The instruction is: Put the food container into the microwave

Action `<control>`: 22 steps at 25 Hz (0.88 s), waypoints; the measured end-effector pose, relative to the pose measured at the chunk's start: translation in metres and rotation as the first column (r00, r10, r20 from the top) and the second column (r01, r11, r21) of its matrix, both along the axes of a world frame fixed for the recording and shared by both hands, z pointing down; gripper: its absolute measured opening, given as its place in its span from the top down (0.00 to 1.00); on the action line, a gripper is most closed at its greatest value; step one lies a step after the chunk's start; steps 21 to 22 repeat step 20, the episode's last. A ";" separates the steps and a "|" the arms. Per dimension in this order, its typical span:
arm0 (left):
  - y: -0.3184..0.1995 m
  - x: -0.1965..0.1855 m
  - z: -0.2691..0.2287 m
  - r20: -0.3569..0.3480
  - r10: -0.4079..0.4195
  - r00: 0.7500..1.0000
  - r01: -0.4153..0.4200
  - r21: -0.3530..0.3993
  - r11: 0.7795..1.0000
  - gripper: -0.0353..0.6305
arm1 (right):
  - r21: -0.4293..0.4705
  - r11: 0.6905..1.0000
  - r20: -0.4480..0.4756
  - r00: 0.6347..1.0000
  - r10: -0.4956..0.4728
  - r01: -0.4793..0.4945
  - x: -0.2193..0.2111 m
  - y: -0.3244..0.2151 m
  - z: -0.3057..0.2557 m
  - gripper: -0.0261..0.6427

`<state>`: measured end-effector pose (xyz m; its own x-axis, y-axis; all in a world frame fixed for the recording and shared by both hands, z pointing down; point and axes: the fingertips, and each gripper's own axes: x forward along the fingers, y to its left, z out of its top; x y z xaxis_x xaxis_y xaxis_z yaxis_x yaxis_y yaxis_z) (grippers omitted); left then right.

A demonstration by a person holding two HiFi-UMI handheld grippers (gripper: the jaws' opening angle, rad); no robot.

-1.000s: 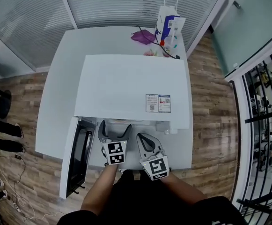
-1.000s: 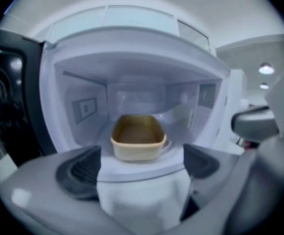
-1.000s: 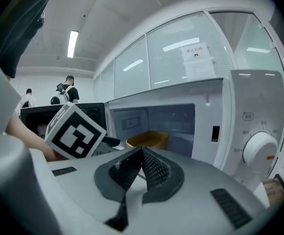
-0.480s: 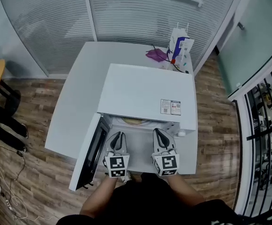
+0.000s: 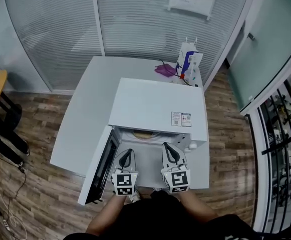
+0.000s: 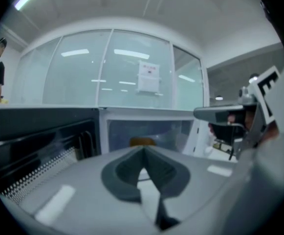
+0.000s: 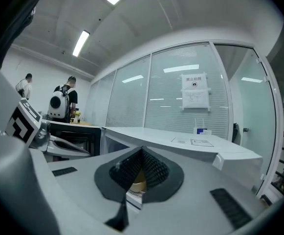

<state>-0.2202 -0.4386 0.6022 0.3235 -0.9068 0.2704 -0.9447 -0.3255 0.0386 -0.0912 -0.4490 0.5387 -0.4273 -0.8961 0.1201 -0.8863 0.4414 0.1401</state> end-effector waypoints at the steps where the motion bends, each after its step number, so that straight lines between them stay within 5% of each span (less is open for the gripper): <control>1: 0.001 0.000 0.000 0.002 0.002 1.000 -0.002 0.000 1.000 0.94 | 0.006 1.000 0.004 1.000 0.000 0.000 -0.001 0.001 -0.003 0.95; 22: 0.015 -0.003 -0.001 -0.003 0.040 0.999 -0.040 0.019 0.999 0.94 | 0.025 0.999 0.003 1.000 0.029 -0.029 0.002 0.015 0.001 0.95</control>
